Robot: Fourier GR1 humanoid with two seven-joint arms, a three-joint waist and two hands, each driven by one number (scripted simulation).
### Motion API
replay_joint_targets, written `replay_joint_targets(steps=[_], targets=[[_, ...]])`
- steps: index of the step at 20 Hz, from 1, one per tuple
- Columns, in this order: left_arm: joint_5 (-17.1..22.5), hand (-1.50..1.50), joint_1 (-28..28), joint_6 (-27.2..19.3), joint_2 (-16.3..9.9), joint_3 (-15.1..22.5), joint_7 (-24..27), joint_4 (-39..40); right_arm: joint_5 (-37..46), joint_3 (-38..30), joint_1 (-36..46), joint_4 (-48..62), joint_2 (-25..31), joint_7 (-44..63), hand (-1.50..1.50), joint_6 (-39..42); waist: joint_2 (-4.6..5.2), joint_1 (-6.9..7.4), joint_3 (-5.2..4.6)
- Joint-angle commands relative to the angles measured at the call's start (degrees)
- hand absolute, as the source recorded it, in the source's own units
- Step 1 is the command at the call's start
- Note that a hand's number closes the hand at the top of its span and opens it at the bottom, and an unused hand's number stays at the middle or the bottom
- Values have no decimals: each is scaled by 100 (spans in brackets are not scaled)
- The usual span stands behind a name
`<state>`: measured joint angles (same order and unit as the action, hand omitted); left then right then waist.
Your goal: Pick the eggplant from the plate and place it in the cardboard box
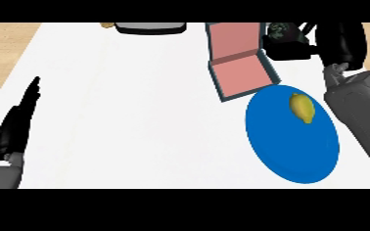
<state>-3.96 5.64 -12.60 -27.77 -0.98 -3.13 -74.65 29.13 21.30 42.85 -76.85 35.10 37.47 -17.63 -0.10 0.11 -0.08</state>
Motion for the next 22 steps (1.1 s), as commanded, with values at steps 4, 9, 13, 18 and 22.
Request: replay_joint_targets(steps=[4, 9, 13, 18, 22], targets=[[-162, 0, 292, 86, 76, -29, 124, 222, 4, -530, 865, 1801, -1063, -475, 150, -256, 62, 138, 8], [-128, 0, 34, 252, 8, 8, -365, -493, -170, -1065, 1696, 3269, -1286, -1116, 150, -148, 51, 221, 14], [-105, 0, 240, 356, 76, -95, -61, -53, -40, -1327, 2215, 4559, -1479, -1711, 150, -406, 88, 229, 10], [-243, 0, 304, 259, 182, 48, -166, -308, 292, -1377, 2376, 5646, -1820, -1632, 150, -1239, 152, 404, 15], [-338, 0, 259, 64, 337, 47, -68, -214, -309, -1991, 2360, 6032, -1742, -1920, -150, -1005, 190, 416, 19]])
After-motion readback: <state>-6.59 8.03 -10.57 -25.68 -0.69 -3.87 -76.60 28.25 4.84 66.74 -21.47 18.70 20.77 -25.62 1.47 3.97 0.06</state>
